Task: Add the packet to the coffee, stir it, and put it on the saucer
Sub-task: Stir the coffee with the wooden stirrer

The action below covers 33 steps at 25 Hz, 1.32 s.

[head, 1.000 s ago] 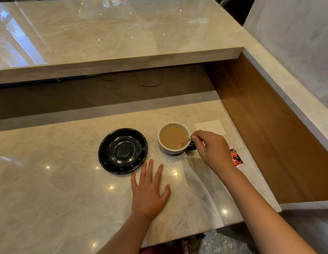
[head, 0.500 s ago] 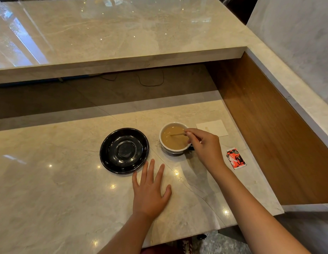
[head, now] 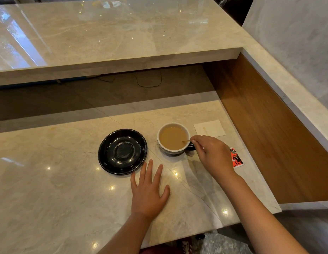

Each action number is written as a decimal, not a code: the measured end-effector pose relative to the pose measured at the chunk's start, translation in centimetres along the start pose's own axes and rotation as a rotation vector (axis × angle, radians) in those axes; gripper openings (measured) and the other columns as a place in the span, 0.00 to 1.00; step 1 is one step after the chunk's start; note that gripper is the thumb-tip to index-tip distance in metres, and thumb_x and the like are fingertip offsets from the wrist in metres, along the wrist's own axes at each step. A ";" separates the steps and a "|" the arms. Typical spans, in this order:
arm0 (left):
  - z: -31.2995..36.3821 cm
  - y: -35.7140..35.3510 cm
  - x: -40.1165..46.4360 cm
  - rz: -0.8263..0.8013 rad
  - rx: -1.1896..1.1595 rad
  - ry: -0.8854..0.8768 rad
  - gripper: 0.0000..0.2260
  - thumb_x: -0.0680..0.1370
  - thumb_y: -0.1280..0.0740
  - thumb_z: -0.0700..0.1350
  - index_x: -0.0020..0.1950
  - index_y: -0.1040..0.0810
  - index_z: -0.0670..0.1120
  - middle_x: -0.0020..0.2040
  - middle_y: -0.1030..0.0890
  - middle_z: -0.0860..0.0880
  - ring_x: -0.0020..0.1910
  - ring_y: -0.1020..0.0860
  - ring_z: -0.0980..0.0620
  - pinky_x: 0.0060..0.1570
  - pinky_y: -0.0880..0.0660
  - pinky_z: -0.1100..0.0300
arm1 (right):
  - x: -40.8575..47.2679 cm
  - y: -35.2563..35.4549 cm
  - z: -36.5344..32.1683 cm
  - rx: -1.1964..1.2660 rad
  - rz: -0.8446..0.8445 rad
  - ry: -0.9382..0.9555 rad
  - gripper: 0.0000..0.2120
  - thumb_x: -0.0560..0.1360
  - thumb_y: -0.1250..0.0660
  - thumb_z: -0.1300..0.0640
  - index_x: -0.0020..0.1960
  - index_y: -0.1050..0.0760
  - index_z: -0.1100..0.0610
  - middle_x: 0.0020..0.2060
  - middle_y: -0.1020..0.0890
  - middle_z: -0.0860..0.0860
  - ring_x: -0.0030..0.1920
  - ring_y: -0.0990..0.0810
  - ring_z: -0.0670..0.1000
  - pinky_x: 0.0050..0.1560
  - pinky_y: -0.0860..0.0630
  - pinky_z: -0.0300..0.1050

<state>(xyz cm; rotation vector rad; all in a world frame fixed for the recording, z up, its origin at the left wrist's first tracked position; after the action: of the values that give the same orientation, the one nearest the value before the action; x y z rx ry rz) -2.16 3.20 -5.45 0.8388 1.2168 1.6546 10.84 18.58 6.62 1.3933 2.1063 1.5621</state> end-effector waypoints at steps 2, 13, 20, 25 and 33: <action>0.0 0.0 0.0 0.000 0.000 -0.001 0.27 0.75 0.45 0.60 0.73 0.40 0.53 0.76 0.44 0.46 0.74 0.51 0.47 0.68 0.61 0.44 | -0.4 0.0 0.0 0.075 -0.034 -0.079 0.09 0.74 0.39 0.57 0.46 0.20 0.57 0.37 0.14 0.53 0.36 0.18 0.55 0.34 0.26 0.44; 0.2 0.2 0.0 0.002 -0.014 -0.002 0.27 0.75 0.45 0.60 0.73 0.40 0.53 0.76 0.44 0.45 0.74 0.51 0.48 0.68 0.59 0.42 | 1.1 -1.6 -0.3 0.580 -0.109 -0.399 0.09 0.75 0.36 0.62 0.51 0.19 0.56 0.37 0.17 0.50 0.37 0.19 0.48 0.44 0.20 0.44; 0.2 0.2 0.0 0.000 -0.008 -0.002 0.28 0.75 0.46 0.60 0.73 0.41 0.53 0.76 0.44 0.45 0.74 0.53 0.48 0.68 0.61 0.43 | 2.3 -1.5 1.0 0.365 -0.010 -0.256 0.09 0.76 0.37 0.60 0.52 0.20 0.57 0.44 0.15 0.54 0.42 0.18 0.55 0.44 0.20 0.50; 0.1 0.2 -0.1 0.004 -0.010 -0.003 0.27 0.75 0.46 0.60 0.73 0.40 0.53 0.76 0.44 0.45 0.74 0.52 0.48 0.68 0.59 0.43 | 1.0 0.2 0.9 0.106 0.030 -0.048 0.08 0.74 0.37 0.59 0.49 0.20 0.59 0.40 0.14 0.57 0.38 0.17 0.58 0.37 0.20 0.51; 0.0 0.0 0.0 0.000 -0.004 -0.003 0.28 0.75 0.46 0.60 0.73 0.41 0.53 0.76 0.44 0.45 0.74 0.51 0.48 0.68 0.59 0.43 | -0.4 0.1 0.0 0.327 -0.140 -0.285 0.07 0.76 0.36 0.60 0.47 0.19 0.56 0.39 0.15 0.52 0.36 0.19 0.46 0.40 0.24 0.40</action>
<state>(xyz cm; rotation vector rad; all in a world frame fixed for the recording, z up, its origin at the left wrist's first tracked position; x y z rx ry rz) -2.12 3.20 -5.43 0.8382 1.2112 1.6550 11.16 18.26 6.59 1.4246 2.2880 0.9342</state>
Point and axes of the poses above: each hand's wrist, its own x-axis towards the middle knuckle, its own y-axis out of the back of the hand, z = x × y, the point moved 3 cm from there along x, towards the middle knuckle
